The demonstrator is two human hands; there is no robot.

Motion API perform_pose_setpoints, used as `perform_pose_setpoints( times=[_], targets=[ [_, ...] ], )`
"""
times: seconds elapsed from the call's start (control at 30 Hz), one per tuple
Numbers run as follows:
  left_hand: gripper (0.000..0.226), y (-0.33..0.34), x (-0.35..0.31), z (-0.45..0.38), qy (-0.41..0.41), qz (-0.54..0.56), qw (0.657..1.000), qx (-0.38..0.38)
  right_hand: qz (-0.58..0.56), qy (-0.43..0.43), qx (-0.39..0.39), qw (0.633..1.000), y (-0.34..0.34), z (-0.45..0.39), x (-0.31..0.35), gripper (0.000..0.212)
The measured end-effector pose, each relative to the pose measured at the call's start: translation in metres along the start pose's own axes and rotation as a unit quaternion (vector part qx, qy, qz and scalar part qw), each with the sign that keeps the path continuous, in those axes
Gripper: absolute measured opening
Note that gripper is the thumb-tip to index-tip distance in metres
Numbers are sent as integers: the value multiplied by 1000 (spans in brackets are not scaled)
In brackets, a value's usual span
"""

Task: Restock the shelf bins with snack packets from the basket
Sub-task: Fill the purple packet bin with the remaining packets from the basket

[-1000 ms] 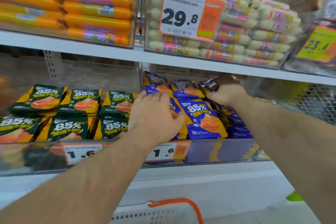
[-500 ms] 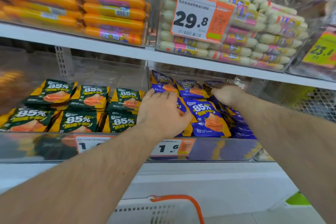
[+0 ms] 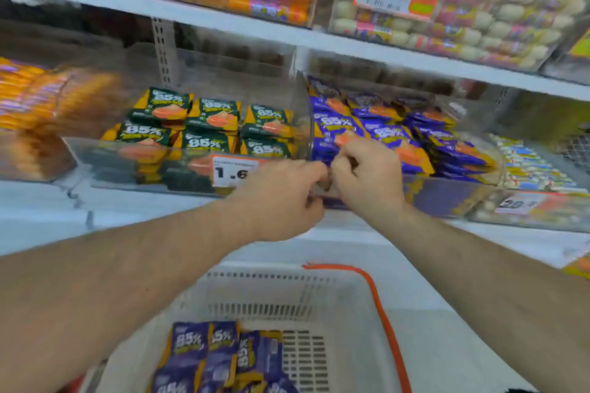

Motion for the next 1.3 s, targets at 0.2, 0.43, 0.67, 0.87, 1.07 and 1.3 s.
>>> perform_pose_setpoints(
  times=[0.2,0.43,0.67,0.87,1.07,1.3],
  targets=[
    [36,60,37,100,-124,56,919,370,-43,224,239,944,121,120,-12,33],
    [27,99,54,140,-150,81,876,451,72,428,565,702,215,314,-67,31],
    [34,123,65,145,-197,181,844,464,306,378,595,640,212,387,-84,103],
    [13,127,66,139,-196,184,845,462,328,379,583,639,209,394,-85,92],
    [33,121,54,127,-202,186,840,468,222,384,694,568,192,366,-93,27],
    [24,114,24,114,-127,140,873,450,67,556,634,533,151,273,-80,25]
  ],
)
Point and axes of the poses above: each hand's wrist, its own z-axis away from the middle knuckle, its own y-axis out of the palm, x = y × z, the point moved 4 cm from there along -z, towards the middle knuckle, and after that the axes turned 12 degrees about y, right-handed, at the moved point
